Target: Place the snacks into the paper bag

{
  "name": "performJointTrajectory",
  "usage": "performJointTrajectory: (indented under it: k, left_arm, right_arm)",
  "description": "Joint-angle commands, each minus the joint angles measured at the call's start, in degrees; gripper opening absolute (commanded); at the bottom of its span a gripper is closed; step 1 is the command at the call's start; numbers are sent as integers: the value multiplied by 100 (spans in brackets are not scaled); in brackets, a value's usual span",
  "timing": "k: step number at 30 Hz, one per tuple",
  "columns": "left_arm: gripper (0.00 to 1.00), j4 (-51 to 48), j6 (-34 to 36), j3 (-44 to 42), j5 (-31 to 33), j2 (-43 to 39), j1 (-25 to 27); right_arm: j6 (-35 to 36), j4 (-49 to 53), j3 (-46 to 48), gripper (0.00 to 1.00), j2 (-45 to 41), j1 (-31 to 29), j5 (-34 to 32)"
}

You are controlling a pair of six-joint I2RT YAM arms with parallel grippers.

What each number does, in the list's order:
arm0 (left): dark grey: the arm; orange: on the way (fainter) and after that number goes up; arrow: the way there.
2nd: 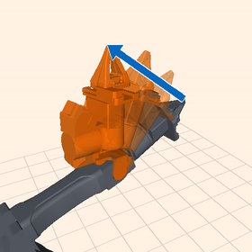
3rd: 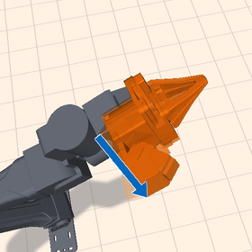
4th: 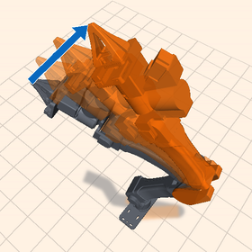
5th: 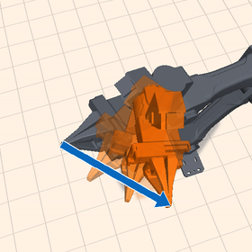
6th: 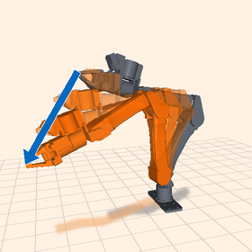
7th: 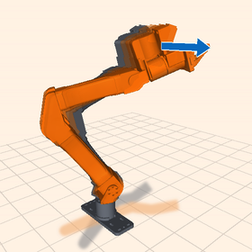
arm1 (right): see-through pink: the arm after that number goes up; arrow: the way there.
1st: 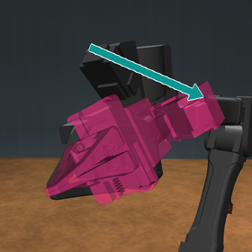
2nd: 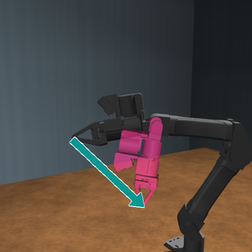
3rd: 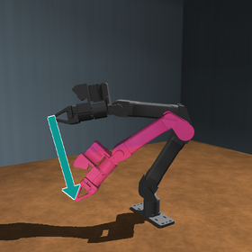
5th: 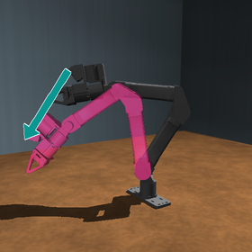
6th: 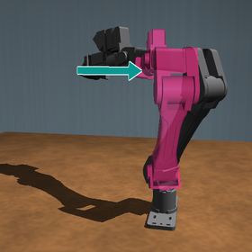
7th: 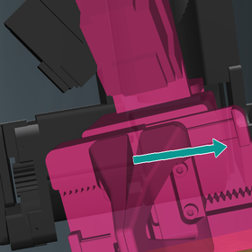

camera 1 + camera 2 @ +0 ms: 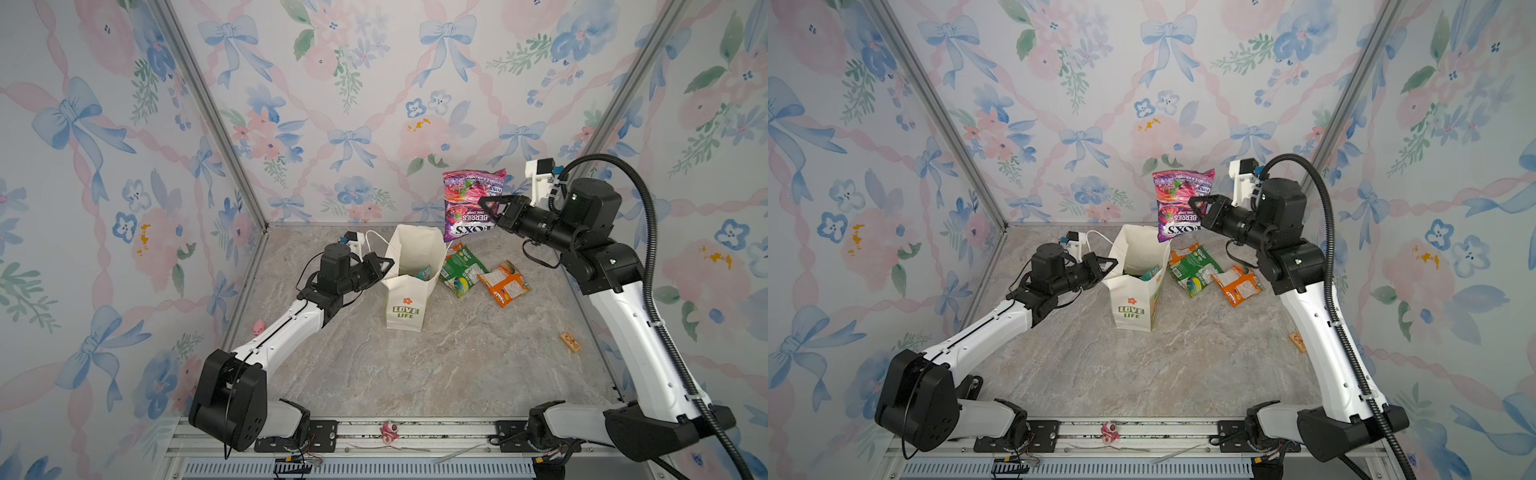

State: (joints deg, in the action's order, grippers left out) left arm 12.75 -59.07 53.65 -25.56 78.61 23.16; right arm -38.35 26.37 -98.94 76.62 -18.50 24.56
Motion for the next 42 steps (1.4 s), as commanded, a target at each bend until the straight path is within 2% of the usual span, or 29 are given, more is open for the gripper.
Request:
performJointTrajectory:
  k: [1, 9, 23, 32, 42]
  left_arm:
    - [0, 267, -8, 203, -106, 5, 46]
    - [0, 271, -17, 173, -124, -21, 42]
    - [0, 289, 13, -10, -99, -228, 47]
    - [0, 315, 27, -122, -115, -318, 39]
    - [0, 323, 1, -157, -72, -348, 44]
  right_arm:
    - [150, -252, -413, 0, 176, -245, -245]
    - [472, 127, -1090, 0, 775, -865, -755]
    - [684, 852, -1933, 0, 1680, -1431, -1455]
    - [807, 1176, -1907, 0, 1741, -1600, -2112]
    - [881, 1435, -1848, 0, 1786, -1626, -2558]
